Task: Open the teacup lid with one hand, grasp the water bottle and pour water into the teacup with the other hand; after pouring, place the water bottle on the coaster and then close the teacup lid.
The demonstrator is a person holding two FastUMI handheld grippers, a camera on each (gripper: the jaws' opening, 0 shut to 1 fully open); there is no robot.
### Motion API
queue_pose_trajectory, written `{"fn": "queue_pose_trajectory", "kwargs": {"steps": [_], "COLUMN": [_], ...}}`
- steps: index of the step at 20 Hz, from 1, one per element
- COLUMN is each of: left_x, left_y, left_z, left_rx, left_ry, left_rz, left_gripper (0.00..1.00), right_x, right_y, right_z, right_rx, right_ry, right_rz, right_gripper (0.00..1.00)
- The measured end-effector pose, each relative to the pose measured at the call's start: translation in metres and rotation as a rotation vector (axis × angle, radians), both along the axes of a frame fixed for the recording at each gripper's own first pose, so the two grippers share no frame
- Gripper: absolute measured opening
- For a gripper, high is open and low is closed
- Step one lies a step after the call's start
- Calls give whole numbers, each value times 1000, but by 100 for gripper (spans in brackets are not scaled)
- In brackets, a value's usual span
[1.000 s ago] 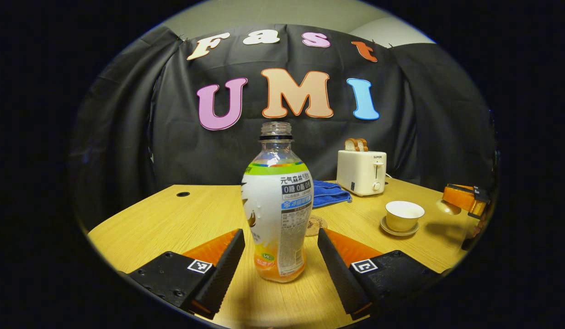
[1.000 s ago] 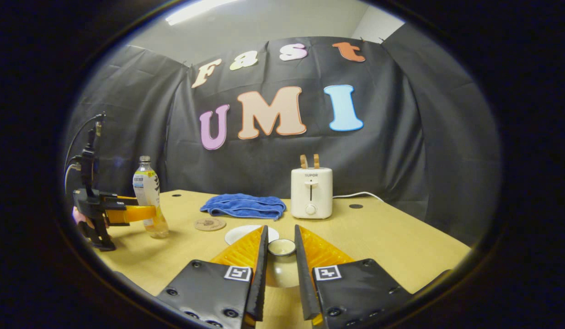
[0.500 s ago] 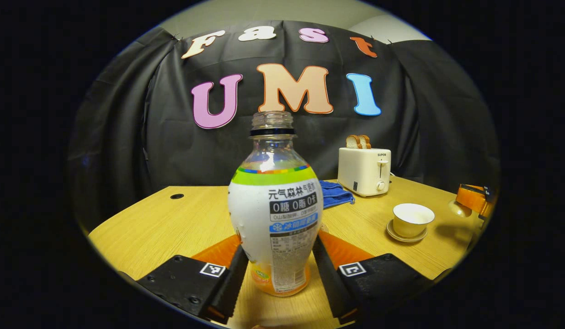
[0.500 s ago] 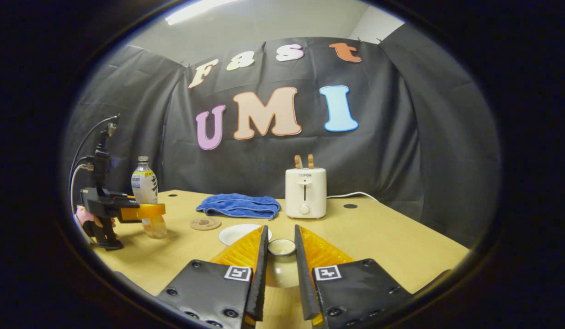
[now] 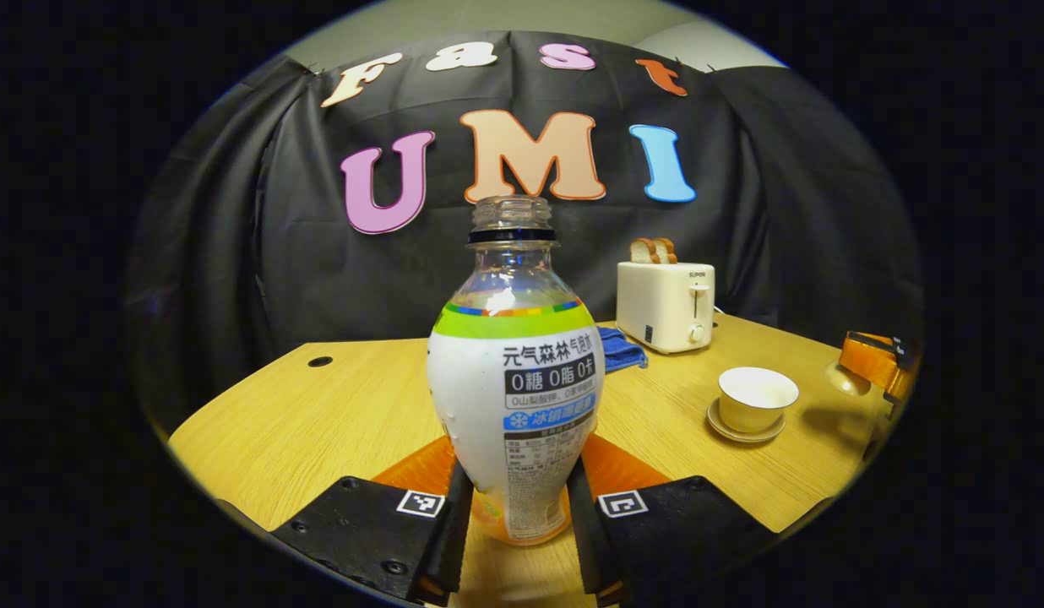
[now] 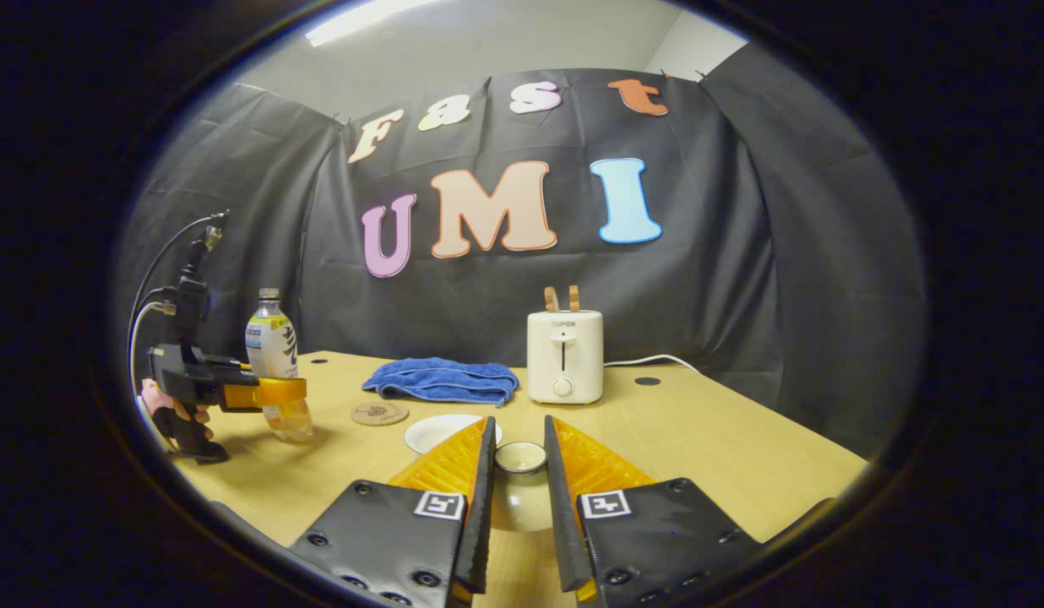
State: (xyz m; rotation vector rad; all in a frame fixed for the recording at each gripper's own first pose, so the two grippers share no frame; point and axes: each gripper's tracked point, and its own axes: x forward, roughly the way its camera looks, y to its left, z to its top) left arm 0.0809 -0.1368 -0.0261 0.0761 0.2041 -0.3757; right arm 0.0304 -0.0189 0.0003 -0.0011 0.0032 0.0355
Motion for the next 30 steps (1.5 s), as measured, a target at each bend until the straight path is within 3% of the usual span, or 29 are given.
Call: {"fn": "queue_pose_trajectory", "kwargs": {"steps": [4, 8, 12, 18, 26, 30], "left_x": [0, 27, 41, 47, 56, 61], "left_y": [-5, -3, -5, -30, -51, -59], "left_z": [12, 27, 29, 31, 38, 39], "left_rx": [181, 453, 731, 1028, 1341, 1414], "left_ry": [-65, -170, -241, -334, -461, -485], "left_rz": [-6, 4, -35, -130, -188, -213], "left_gripper": [51, 50, 50, 50, 49, 50], "right_x": [0, -1, 2, 4, 4, 4], "right_y": [-1, -10, -27, -49, -51, -51], "right_z": [0, 0, 1, 1, 1, 1], "right_rx": [0, 1, 0, 0, -1, -1], "right_ry": [1, 1, 0, -2, -1, 0], "right_rz": [-1, -16, -49, -105, -107, -108], "right_gripper": [35, 35, 35, 35, 35, 35]}}
